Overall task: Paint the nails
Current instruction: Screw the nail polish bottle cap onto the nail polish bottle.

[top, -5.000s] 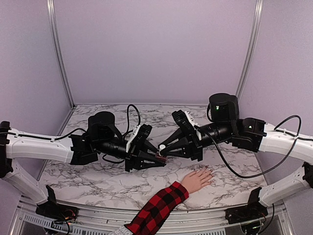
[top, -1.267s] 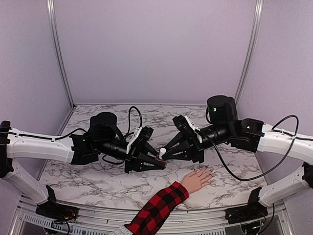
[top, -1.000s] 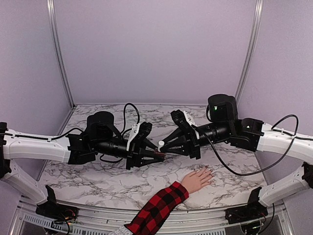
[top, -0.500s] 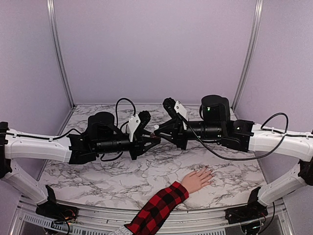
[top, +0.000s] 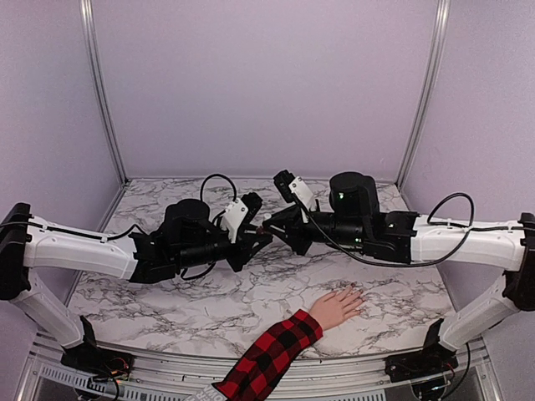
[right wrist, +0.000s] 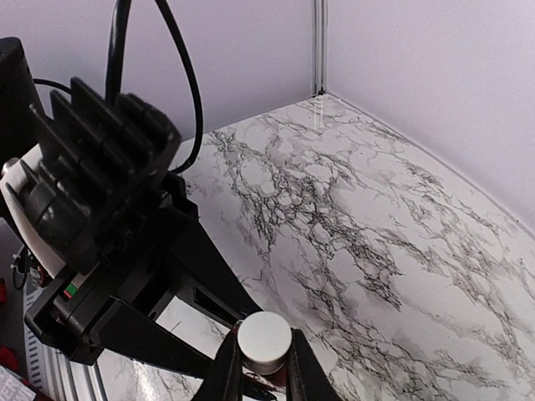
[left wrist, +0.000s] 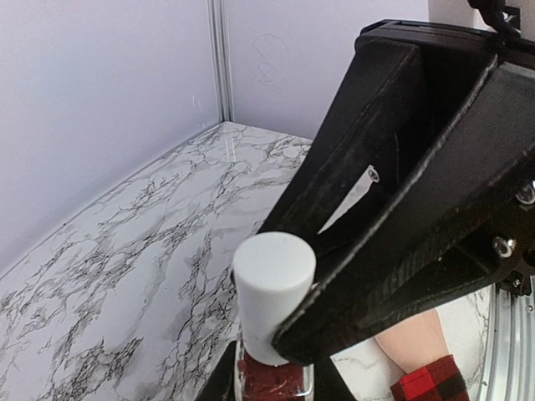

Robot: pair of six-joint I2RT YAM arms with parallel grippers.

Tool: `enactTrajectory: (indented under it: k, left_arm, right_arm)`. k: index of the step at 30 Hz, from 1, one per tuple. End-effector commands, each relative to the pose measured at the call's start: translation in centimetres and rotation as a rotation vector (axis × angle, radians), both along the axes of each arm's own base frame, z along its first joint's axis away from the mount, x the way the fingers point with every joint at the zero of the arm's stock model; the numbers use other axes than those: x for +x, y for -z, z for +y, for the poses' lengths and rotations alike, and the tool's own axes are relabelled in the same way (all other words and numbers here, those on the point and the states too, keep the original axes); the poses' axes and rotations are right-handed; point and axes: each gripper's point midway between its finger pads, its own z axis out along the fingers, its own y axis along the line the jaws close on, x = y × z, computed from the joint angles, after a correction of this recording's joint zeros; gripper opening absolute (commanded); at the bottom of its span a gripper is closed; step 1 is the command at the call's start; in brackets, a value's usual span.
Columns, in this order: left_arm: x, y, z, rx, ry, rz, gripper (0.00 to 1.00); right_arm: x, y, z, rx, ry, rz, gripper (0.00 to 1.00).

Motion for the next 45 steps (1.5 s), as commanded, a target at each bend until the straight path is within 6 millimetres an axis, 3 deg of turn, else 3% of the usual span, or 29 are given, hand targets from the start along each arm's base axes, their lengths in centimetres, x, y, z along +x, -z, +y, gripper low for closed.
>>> enactTrajectory:
  k: [1,9,13,18,21,24,34,45]
  left_arm:
    - [0.5,-6.0,-0.5,-0.16,0.012,-0.093,0.0]
    - [-4.5,-6.1,-1.5,-0.165,0.299,-0.095,0.0]
    - [-7.2,-5.9,-1.7,-0.162,0.454,-0.085,0.0]
    - [-11.6,-5.5,-1.6,-0.168,0.703,-0.051,0.0]
    - [-13.6,-5.6,-1.4,-0.179,0.811,-0.032,0.0]
    - [-15.0,-5.6,-1.5,-0.185,0.882,-0.015,0.0]
    - [-17.0,-5.4,-2.3,-0.186,0.997,0.044,0.0]
    - [-17.1,-5.5,-2.4,-0.18,1.006,0.042,0.0]
  right_arm:
    - [-1.4,0.1,-0.8,-0.003,-0.033,0.005,0.24]
    - [-4.3,-3.7,-1.8,0.083,-0.178,-0.105,0.57]
    - [-6.5,-5.0,-2.4,0.113,-0.282,-0.151,0.62]
    - [-10.0,-6.3,-2.9,0.132,-0.462,-0.195,0.62]
    - [-13.1,-7.0,-3.2,0.168,-0.641,-0.207,0.58]
    - [-14.8,-7.3,-3.3,0.188,-0.745,-0.191,0.57]
    - [-16.2,-6.8,-2.2,0.158,-0.855,-0.137,0.52]
    - [-16.8,-6.0,-1.7,0.148,-0.912,-0.095,0.34]
